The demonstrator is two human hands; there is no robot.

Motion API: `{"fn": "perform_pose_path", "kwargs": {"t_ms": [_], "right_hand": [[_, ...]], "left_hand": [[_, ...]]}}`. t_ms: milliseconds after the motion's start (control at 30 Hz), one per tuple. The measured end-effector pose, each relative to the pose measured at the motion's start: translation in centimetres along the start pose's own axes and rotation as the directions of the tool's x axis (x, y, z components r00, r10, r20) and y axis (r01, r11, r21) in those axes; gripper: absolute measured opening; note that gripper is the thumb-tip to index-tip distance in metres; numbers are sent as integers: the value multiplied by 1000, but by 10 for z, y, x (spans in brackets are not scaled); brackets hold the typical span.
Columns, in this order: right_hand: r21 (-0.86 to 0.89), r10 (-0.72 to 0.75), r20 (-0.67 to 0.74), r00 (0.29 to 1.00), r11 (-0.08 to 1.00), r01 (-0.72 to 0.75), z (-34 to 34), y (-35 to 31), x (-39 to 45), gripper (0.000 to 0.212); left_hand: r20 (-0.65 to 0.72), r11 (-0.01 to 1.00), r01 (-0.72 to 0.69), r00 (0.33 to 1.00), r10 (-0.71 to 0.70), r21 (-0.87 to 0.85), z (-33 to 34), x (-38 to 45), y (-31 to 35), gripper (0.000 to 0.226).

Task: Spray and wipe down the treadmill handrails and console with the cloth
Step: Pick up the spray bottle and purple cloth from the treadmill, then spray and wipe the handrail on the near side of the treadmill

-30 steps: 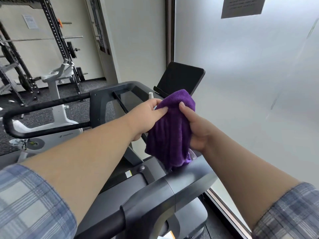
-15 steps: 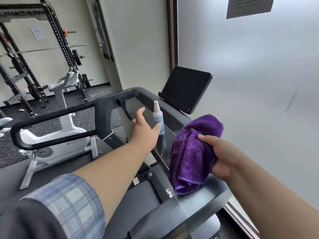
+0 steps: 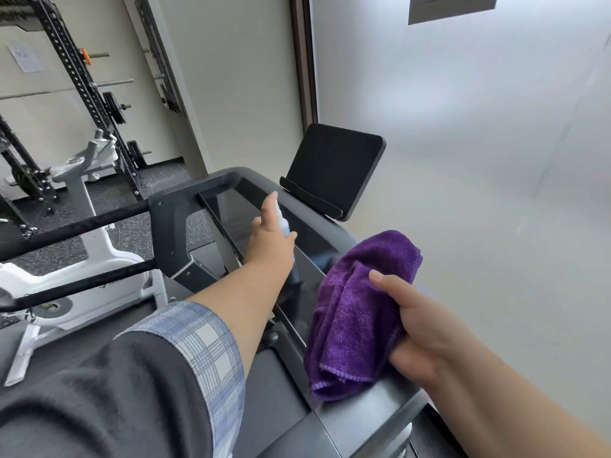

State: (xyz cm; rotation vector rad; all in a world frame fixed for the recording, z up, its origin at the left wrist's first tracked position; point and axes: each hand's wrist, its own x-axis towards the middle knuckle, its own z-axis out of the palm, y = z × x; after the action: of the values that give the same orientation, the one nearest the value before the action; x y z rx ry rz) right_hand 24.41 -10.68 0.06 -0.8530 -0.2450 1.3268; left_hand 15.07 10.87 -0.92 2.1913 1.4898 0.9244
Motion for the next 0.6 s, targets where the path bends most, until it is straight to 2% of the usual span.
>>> {"fn": "perform_pose_path", "kwargs": {"t_ms": [67,300,367,500,600], "right_hand": [[5,8,16,1000,1000,-8,5,4,1,42],[-7,106,-102,989,994,-107,33,11,3,40],[-25,99,-111,989,994,-102,43,16,4,37],[-15,105,8,994,994,-105,65,29,0,25],[20,126,100,987,992,-128,81,45,-7,30]], "left_hand": [[-12,1000,-25,1000,25,-11,-3,-5,-1,79],[46,984,-155,986,160,-89,-43,-46,1,74],[39,987,-144,988,147,-78,-65,-62,0,74],[-100,994,-83,992,76,-65,-120,-90,-7,72],[-130,995,-78,989,70,-59,-152,-122,-20,69]]}}
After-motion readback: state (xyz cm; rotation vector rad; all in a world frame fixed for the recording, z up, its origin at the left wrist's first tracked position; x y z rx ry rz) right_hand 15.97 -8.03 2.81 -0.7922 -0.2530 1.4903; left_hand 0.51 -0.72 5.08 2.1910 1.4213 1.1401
